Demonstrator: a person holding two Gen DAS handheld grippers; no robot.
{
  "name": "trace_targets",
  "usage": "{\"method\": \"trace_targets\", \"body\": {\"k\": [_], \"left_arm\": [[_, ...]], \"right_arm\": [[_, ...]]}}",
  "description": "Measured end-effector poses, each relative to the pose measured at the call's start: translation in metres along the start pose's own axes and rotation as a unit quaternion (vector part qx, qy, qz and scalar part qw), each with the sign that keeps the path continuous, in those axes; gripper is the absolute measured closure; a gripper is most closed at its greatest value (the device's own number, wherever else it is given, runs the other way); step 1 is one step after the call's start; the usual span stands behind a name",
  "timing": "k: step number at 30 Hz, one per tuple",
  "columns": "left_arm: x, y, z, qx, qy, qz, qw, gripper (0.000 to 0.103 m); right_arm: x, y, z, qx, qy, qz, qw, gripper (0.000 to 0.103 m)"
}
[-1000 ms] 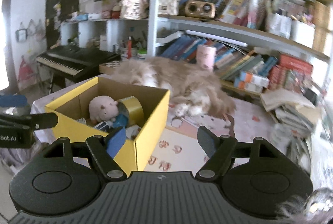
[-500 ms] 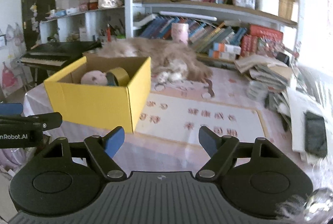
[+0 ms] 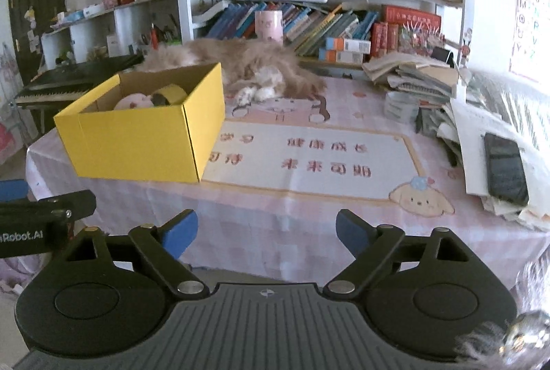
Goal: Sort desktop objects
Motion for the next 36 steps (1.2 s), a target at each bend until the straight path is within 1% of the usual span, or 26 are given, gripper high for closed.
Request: {"method": "trace_targets", "body": {"k": [1,5,10,14,19,27,36], "left_arm": [[0.0006,-0.0003,-0.0011,-0.001,0.005,0.002,1.0000,0.000],[0.0032,-0.0036,-0.0059,-0.001,0.019,0.005,0.9998,0.000],[0.0059,-0.0046,-0.0085,0.002,0.030,0.007,0.9995,0.000],[0.0060,-0.0027,-0.0088,-0.003,0.033,0.008,0.9994,0.000],[0.0068,-0.0032,-0.0096,-0.004,0.038,0.008,0.9992,0.000],[0.0071,-0.0015,-0.0085,-0.004,0.032,0.017,0.9993,0.000],[0.0059,-0.0015,-0.0078,-0.004,0.029,0.017,0.9994,0.000]], "right_arm": [[0.0002,-0.0002,-0.0006,0.000,0.002,0.002,1.000,0.015],[-0.0009,-0.0003,-0.0015,-0.006,0.005,0.000,1.000,0.011],[-0.0007,-0.0009,-0.0032,-0.005,0.011,0.000,1.000,0.010],[0.0015,-0.0025,-0.0038,-0.005,0.019,-0.004,1.000,0.006],[0.0030,-0.0024,-0.0062,-0.004,0.027,-0.003,1.000,0.005],[0.0039,-0.0011,-0.0073,-0.007,0.030,-0.001,1.000,0.004],[0.0046,-0.0012,-0.0079,-0.008,0.033,0.000,0.999,0.004]]}}
Point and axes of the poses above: each gripper's, at about its wrist camera, not at the fingertips, and x roughly the way its jaws point, y to its left, z to its top, the point moved 5 cm from there along x, roughly the way its jaws point, and after that the axes turned 12 degrees about -x, right-handed, at the moved point
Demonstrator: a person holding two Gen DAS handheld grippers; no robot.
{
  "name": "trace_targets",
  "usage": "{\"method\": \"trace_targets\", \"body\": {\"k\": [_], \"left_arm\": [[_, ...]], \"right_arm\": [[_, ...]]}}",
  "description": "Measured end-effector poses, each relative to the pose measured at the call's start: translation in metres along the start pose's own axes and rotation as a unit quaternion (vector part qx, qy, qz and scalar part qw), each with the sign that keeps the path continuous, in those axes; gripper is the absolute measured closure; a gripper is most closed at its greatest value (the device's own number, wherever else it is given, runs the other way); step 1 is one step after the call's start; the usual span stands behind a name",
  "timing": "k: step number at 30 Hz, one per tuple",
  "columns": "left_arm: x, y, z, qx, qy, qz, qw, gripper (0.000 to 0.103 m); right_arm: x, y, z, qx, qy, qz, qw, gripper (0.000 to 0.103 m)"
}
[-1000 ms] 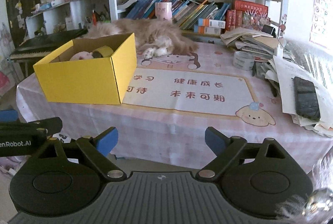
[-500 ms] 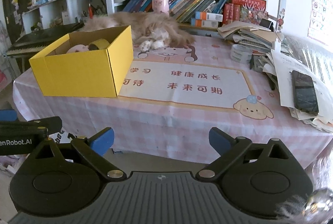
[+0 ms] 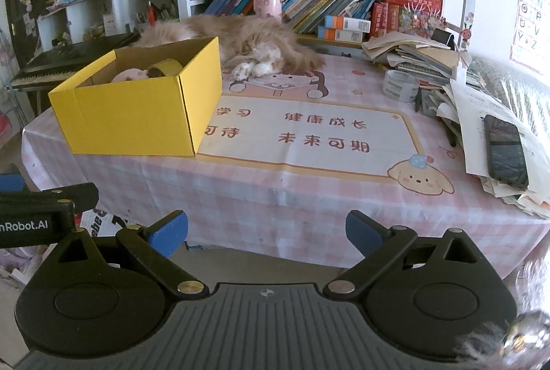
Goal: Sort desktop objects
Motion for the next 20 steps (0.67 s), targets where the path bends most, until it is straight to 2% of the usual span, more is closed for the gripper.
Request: {"method": "trace_targets", "body": {"k": [20], "left_arm": [[0.008,0.003,0.002,-0.007,0.015,0.002,0.9999,0.000]], "right_arm": [[0.012,-0.003,0.000,0.005,0.015,0.000,1.000,0.004]]}}
Point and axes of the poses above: each gripper's, at about its wrist camera, not at the fingertips, and x roughly the way its jaws point, y to its left, z to its top, the point moved 5 cm from there along x, roughly the way its jaws point, and after that the axes turned 12 degrees about -x, right-handed, at the moved point
